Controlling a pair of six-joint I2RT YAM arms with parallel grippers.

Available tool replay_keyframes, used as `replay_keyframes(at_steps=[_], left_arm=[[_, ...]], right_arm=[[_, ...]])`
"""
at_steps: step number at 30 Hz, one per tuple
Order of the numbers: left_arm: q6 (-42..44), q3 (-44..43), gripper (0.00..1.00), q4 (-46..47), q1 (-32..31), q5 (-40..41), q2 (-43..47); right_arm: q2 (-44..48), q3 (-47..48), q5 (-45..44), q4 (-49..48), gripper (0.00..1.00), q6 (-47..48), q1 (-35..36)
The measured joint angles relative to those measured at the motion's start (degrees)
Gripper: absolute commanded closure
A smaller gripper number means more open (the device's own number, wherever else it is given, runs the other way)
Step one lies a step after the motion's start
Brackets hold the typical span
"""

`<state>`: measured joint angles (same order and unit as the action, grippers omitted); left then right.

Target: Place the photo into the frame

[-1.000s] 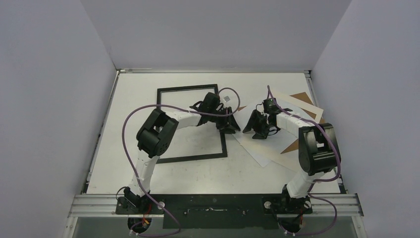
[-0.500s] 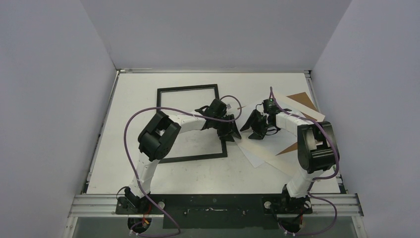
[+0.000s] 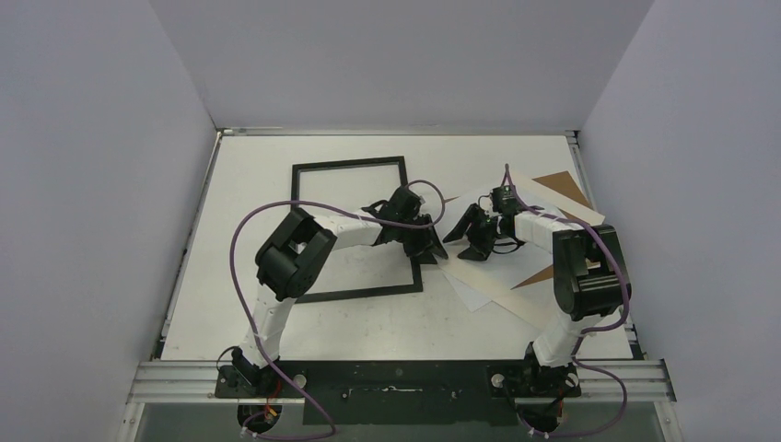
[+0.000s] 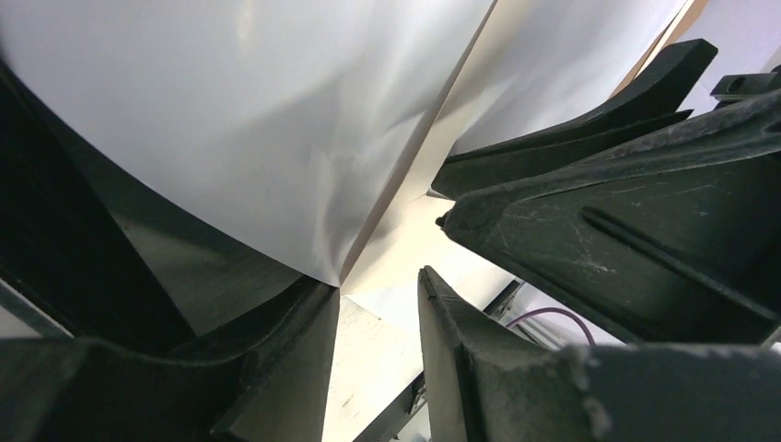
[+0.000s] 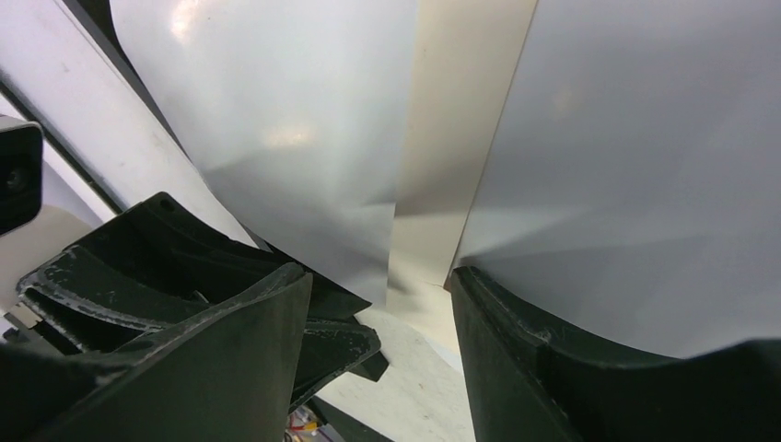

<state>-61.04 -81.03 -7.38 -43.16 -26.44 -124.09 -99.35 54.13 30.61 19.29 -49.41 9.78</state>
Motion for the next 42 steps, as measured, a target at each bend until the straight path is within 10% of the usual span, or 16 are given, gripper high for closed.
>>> replay_keyframes(at_steps=[13, 28, 42], left_arm=[[-0.24, 1.07, 0.73, 2.84, 0.66, -3.23, 0.2], [1.55, 1.07, 0.47, 2.43, 1.64, -4.22, 1.25], [1.2, 1.42, 1.0, 3.58, 1.86, -5.44, 5.25]], right_arm=[[-0.02, -3.87, 7.48, -8.61, 0.36, -2.38, -1.55], [5.73, -8.68, 12.68, -20.92, 0.5, -9.03, -3.06], [6.23, -10.12, 14.82, -30.32, 0.48, -16.31, -3.1]])
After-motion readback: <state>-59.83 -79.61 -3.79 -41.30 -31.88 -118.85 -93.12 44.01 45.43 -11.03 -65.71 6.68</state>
